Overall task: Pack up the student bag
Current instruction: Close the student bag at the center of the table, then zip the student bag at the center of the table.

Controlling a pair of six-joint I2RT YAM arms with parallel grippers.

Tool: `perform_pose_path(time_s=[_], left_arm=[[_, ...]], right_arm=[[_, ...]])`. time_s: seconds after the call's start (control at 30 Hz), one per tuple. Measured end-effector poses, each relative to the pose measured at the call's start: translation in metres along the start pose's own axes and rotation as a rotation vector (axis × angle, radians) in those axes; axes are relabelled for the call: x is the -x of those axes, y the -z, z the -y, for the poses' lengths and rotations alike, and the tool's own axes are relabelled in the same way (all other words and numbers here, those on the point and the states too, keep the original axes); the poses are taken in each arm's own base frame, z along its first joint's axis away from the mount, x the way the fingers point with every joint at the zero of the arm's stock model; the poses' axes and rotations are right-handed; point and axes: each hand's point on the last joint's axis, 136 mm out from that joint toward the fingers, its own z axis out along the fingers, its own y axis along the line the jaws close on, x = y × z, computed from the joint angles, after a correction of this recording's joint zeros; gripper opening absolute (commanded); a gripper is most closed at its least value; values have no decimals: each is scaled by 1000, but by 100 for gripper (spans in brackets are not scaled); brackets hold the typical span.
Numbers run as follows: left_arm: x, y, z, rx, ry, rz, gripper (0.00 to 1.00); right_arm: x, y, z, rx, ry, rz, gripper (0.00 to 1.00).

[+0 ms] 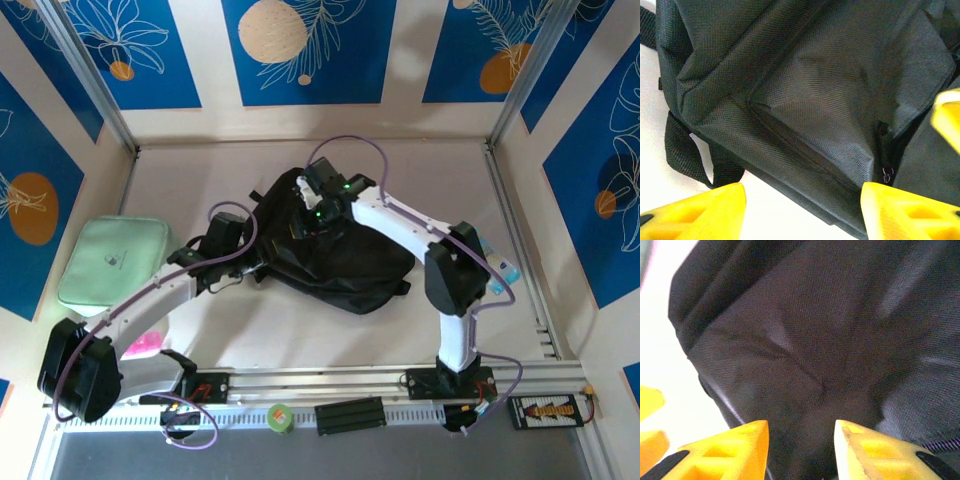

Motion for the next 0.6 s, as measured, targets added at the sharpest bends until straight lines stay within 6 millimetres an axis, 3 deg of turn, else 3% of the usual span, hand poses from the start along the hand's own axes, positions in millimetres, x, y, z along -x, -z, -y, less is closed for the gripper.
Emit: perform_pose_path(time_s=[0.17, 0.6], left_arm=[[0, 0, 0, 0, -2, 1, 63], [-1, 0, -1, 4, -9, -2, 66]], right_arm=[[-20, -23, 6, -48, 14, -119, 41], [-38, -25, 7, -128, 45, -209, 46]])
